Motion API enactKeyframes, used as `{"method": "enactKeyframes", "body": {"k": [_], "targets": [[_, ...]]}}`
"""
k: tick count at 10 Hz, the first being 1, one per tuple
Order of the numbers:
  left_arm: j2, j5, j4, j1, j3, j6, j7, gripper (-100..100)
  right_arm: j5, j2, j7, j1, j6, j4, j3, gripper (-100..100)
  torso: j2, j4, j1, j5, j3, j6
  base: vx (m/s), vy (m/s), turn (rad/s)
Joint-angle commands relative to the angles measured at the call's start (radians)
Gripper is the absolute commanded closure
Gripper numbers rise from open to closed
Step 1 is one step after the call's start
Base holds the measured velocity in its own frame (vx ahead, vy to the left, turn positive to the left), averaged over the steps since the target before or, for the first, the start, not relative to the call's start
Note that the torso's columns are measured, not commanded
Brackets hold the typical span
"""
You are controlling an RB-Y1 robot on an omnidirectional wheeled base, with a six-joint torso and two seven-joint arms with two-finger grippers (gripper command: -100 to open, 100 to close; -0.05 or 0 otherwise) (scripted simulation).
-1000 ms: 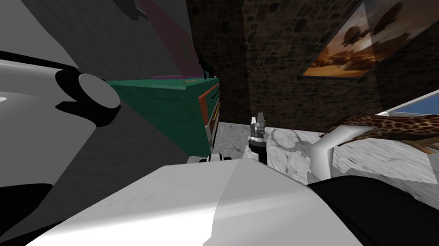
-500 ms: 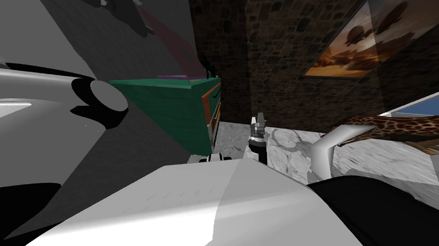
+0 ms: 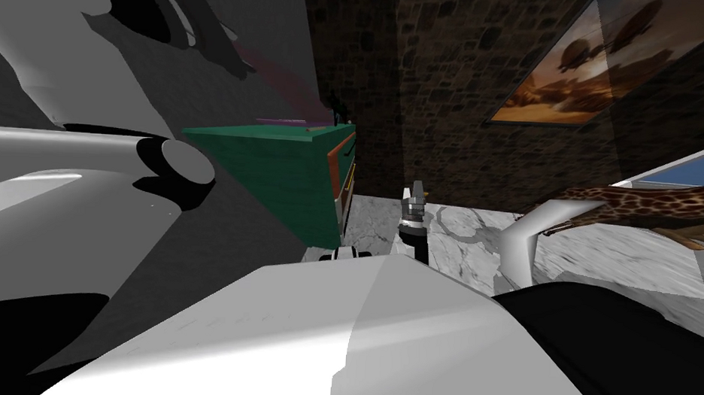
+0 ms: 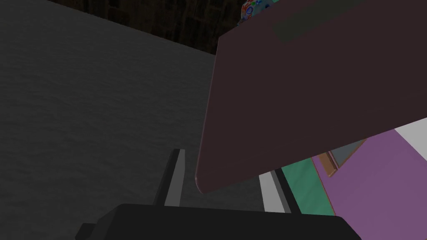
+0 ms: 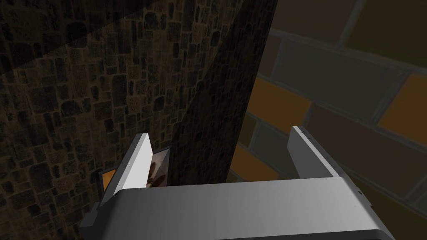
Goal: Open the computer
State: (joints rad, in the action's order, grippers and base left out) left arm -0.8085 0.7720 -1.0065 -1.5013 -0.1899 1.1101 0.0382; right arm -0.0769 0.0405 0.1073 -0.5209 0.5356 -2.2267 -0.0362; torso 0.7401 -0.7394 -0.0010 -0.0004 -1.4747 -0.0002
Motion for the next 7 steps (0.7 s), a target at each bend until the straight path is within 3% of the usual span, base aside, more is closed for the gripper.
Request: {"method": "enactKeyframes", "body": {"k": [1,3,4,7], "targets": [[0.023,0.014,0.033,0.035,-0.045,-0.047,0.050,100,0.000,0.000,0.000,0.000,0.000,0.000,0.000,0,0.001,0.000,0.001,0.000,0.001,0.000,-0.039,0.008,0.033],[0.038,0.025,0.056,0.061,-0.077,-0.077,0.080,100,0.000,0.000,0.000,0.000,0.000,0.000,0.000,0,0.000,-0.001,0.001,0.000,0.000,0.000,-0.033,0.014,0.022],[0.015,0.025,0.047,0.028,-0.063,-0.033,0.079,-100,0.000,0.000,0.000,0.000,0.000,0.000,0.000,0,0.000,-0.001,0.001,0.000,0.000,0.000,0.021,-0.009,0.024],[-0.021,0.035,0.040,-0.015,-0.060,0.027,0.097,-100,0.000,0.000,0.000,0.000,0.000,0.000,0.000,0,-0.004,0.001,-0.002,-0.001,-0.003,0.001,0.086,-0.029,0.029]]}}
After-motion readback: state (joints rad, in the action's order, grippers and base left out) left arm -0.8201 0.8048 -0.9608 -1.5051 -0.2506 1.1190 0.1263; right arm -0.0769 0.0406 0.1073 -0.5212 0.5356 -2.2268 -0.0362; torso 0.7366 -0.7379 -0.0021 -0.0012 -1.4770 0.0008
